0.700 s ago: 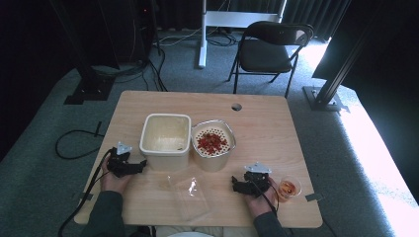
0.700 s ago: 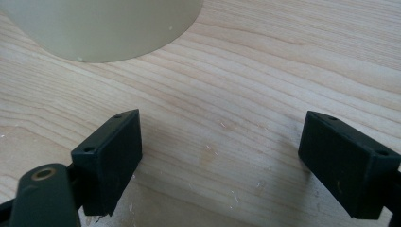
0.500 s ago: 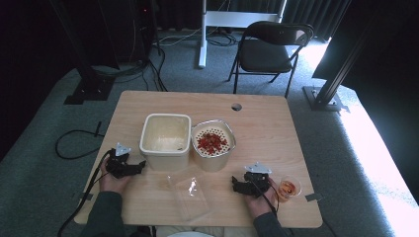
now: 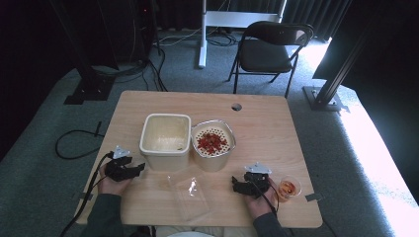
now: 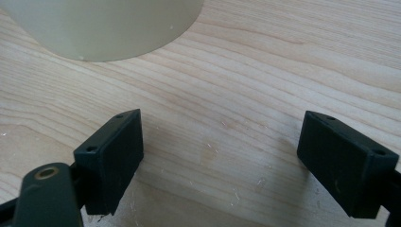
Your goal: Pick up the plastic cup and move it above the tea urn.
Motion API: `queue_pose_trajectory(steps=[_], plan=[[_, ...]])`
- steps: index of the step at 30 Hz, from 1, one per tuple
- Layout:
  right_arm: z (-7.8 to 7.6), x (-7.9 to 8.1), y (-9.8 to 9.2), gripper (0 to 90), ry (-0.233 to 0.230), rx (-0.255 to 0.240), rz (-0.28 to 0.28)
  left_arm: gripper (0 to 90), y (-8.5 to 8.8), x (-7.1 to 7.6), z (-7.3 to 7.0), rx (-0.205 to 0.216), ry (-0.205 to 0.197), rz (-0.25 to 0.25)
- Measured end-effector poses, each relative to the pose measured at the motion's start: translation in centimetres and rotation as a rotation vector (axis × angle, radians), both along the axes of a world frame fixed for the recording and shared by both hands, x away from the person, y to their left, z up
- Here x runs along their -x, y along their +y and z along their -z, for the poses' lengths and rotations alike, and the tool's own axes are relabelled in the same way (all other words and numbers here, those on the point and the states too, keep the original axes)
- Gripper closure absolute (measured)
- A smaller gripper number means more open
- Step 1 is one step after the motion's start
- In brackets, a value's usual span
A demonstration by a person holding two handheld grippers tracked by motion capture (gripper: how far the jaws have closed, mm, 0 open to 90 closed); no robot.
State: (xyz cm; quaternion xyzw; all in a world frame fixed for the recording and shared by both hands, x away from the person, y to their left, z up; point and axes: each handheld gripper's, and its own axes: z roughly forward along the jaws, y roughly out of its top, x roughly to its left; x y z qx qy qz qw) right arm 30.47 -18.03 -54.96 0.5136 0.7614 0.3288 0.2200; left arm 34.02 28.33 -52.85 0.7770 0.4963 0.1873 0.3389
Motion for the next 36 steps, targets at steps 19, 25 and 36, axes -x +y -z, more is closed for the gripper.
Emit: queue_pose_trajectory(steps=[19,25,36], plan=[[0.0,0.0,0.0,14.7,0.000,0.000,0.000,37.2,-5.0,3.5,-4.4,-0.043,-0.103,0.159],[0.0,0.0,0.0,14.7,0.000,0.000,0.000,41.1,-5.1,4.3,-4.8,-0.022,-0.108,0.177],[0.0,0.0,0.0,14.7,0.000,0.000,0.000,49.6,-8.9,4.5,-5.4,-0.029,-0.101,0.337]])
